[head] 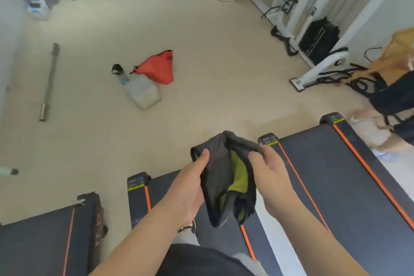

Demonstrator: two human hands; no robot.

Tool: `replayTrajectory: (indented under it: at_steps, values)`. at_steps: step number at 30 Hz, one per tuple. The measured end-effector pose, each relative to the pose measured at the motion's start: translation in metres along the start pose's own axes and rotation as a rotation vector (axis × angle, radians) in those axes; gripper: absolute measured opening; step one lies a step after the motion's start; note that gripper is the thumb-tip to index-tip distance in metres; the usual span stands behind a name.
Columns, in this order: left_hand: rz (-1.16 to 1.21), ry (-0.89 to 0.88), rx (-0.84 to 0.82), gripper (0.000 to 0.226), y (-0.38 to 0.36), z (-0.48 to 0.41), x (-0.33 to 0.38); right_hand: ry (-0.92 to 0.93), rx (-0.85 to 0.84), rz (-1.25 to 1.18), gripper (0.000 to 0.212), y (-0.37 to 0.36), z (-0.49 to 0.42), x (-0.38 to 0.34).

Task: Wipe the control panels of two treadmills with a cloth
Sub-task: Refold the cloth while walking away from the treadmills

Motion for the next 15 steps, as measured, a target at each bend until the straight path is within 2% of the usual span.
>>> replayTrajectory:
  at_steps: [3,5,8,11,15]
  values:
    - [-0.104,-0.065,0.006,0.048,0.021,-0.028,0.047,-0.144,-0.035,-0.236,0.023,-0.036,-0.027,-0.023]
    - [-0.217,-0.104,0.025,0.052,0.021,-0.041,0.072,-0.170,-0.049,-0.271,0.023,-0.056,-0.046,-0.038]
    - [-0.227,-0.130,0.037,0.051,0.002,-0.062,0.097,-0.093,-0.129,-0.177,0.017,-0.092,-0.072,-0.061]
    - [-0.122,-0.138,0.089,0.043,-0.014,-0.087,0.121,0.029,-0.194,-0.017,0.008,-0.118,-0.103,-0.080]
    - [0.032,-0.153,0.123,0.030,-0.017,-0.116,0.146,0.105,-0.317,0.035,0.007,-0.144,-0.146,-0.108]
Point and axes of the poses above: each hand's wrist, its own z-axis away from the middle knuckle, its own y-axis out of the back of the hand, x = y × z, the point moved 10 cm from there along -z, towards the middle knuckle, and after that the axes turned 9 degrees about x, right-handed, at the moved point
